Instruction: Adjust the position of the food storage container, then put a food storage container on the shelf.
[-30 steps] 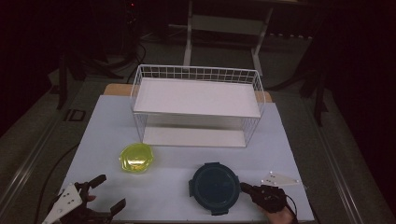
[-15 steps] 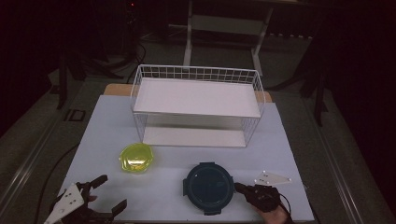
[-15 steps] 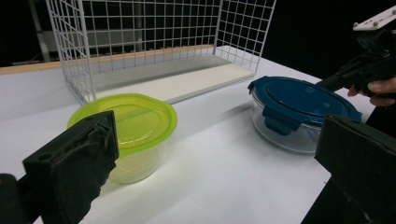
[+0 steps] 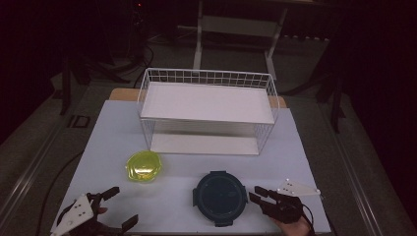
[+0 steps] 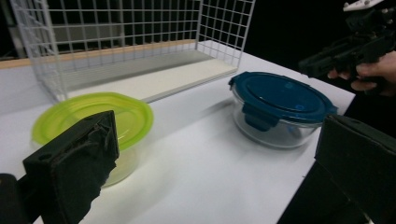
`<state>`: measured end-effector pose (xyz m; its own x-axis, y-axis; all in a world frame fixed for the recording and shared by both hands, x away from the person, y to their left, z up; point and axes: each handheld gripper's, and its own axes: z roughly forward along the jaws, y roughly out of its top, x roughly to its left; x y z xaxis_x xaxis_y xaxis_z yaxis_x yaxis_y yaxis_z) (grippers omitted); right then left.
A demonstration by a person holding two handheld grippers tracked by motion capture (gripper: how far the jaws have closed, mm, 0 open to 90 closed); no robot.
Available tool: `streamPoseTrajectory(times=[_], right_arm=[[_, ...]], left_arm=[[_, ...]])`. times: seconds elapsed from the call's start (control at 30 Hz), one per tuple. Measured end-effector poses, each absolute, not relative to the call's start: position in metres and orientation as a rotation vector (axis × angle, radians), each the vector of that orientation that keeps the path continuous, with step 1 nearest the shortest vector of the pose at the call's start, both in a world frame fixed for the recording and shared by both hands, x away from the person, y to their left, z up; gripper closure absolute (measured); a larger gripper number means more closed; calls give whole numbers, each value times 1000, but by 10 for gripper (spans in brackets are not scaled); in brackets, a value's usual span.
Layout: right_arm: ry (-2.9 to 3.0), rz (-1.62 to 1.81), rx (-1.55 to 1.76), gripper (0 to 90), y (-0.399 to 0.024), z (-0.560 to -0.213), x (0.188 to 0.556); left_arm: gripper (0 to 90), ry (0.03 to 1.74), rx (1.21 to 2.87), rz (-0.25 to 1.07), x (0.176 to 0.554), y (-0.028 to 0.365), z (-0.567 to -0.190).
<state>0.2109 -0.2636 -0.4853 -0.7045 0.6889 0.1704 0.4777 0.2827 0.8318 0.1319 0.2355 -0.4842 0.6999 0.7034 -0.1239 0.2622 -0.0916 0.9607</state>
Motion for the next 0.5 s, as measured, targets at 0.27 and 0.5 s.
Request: streamPoseTrajectory(times=[0.27,0.5], right_arm=[[2295,1519,930,154,-257,-469,201],[2202,1516,846,162,-256,-445,195]], left_arm=[[0,737,1737,368,132,214,-472],[0,712,1782,271,142,188,-453]])
